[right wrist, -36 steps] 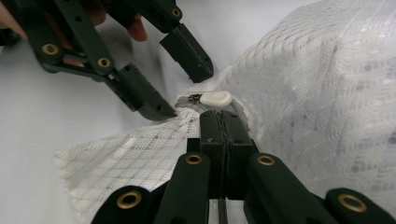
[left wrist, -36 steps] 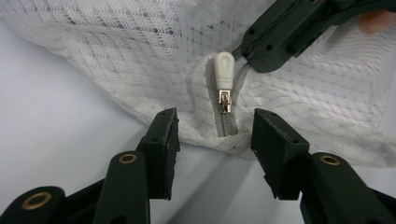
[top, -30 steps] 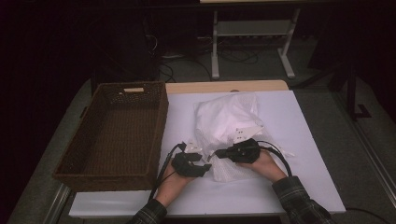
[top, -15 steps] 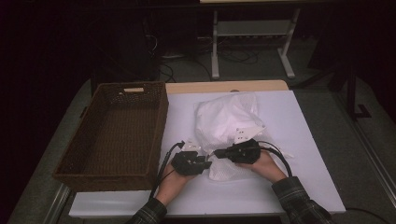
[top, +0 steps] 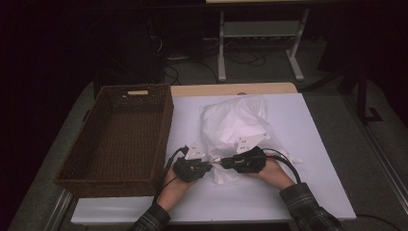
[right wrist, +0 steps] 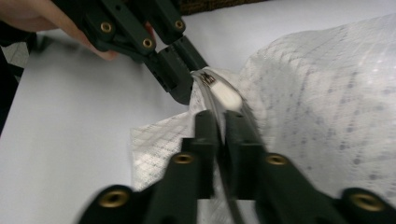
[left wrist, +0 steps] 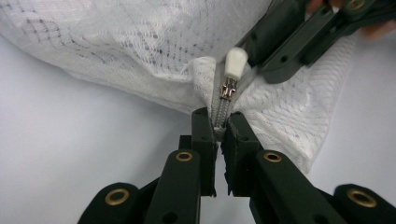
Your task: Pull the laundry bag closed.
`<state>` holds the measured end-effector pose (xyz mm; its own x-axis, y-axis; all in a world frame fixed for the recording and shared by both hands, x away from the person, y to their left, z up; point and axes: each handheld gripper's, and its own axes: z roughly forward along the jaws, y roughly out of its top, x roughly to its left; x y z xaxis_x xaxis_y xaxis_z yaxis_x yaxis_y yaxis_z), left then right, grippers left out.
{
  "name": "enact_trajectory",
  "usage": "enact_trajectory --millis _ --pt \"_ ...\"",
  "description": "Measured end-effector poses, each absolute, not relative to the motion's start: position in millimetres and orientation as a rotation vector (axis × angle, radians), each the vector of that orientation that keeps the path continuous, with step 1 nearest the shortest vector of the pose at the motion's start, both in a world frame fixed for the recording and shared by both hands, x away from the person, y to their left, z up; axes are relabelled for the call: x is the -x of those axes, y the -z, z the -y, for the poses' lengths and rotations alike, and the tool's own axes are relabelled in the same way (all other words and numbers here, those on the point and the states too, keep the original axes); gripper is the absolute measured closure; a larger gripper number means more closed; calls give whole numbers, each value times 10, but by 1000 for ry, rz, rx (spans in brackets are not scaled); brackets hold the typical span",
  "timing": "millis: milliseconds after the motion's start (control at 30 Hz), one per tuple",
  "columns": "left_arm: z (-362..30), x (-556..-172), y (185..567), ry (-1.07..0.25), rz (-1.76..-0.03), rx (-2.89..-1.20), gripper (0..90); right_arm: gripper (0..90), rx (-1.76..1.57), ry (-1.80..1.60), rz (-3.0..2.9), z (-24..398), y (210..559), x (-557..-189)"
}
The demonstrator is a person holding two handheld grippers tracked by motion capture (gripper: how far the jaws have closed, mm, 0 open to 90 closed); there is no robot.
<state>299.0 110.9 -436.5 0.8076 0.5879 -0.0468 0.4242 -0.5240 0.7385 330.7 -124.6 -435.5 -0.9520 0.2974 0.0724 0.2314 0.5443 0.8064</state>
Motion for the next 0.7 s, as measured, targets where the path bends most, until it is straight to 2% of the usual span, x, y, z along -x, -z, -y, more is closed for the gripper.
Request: enact_trajectory --millis 67,133,367,433,567,700 --pt "-1122 -2974 4359 -272 -743 -2202 838 698 -484 -1410 -2687 1277 4326 -3324" --pt "-1129 -2960 4358 -274 -739 -2203 838 676 -504 -1451 -2676 1300 4294 -3347" --pt "-1115 -2921 4363 -288 -711 -2224 838 663 -473 -1527 -2680 1174 4257 -3383" --pt "-1113 -2920 4362 -287 -713 -2220 838 668 -467 -1519 -2699 1121 4283 -3385" --pt "-1119 -2925 4363 -284 -718 -2222 838 752 -448 -1499 -2710 1058 4313 -3384" --pt "-1124 -2931 4362 -282 -725 -2217 839 785 -447 -1502 -2713 1066 4306 -3376"
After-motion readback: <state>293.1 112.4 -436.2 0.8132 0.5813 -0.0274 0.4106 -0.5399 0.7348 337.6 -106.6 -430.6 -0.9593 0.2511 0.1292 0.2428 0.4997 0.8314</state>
